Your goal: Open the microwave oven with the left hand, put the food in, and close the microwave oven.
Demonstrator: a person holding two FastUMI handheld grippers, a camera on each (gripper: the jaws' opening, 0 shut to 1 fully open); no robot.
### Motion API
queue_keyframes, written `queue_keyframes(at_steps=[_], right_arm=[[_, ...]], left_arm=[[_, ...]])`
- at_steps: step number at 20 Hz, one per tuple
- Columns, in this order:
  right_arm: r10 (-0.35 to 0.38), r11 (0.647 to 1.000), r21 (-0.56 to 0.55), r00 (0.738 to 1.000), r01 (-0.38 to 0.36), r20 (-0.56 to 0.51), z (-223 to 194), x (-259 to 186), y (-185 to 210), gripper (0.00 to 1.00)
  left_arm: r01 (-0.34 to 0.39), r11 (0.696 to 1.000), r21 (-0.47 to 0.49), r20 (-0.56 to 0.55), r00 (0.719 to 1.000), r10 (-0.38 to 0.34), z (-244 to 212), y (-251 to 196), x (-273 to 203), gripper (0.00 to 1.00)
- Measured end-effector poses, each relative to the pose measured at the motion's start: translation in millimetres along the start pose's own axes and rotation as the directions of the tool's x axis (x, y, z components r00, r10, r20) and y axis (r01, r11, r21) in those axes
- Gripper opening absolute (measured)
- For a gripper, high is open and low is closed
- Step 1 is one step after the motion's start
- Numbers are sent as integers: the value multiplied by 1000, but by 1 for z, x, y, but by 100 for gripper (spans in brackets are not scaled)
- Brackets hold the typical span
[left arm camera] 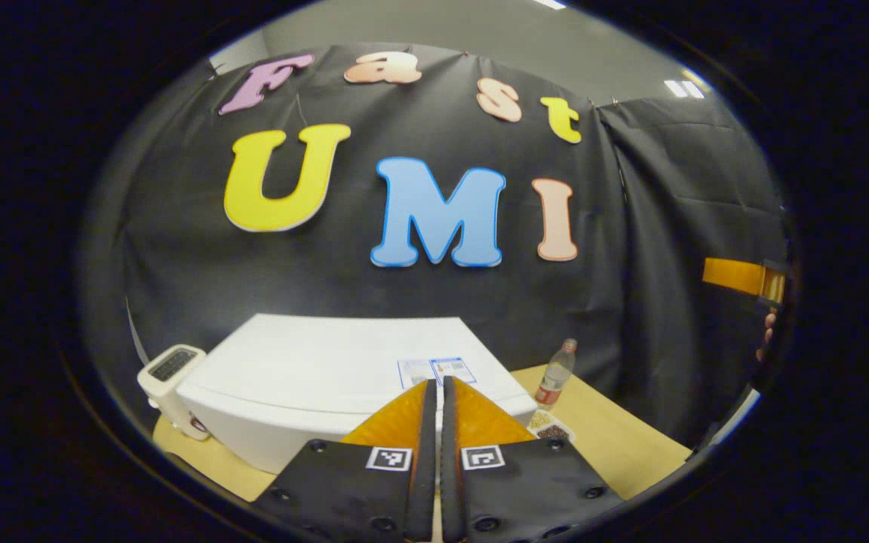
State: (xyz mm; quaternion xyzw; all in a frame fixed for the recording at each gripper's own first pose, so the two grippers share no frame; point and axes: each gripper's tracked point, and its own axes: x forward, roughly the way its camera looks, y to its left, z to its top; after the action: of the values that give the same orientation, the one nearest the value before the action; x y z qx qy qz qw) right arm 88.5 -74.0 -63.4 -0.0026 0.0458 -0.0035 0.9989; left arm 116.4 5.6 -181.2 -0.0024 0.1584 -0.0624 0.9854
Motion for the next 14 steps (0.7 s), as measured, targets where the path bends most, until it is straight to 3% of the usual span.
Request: queue_keyframes(at_steps=[4,9,14], right_arm=[[28,1000,-7,999,-28,18,16,-9,42,95],[28,999,-26,998,-27,53,34,-30,93,96],[24,999,-41,998,-21,64,40,-51,132,95]], left_arm=[[-105,994,-6,166,981,104,82,54,-76,100],[-147,989,-20,207,967,148,111,112,-126,96],[-130,991,19,228,966,122,120,142,-155,97]])
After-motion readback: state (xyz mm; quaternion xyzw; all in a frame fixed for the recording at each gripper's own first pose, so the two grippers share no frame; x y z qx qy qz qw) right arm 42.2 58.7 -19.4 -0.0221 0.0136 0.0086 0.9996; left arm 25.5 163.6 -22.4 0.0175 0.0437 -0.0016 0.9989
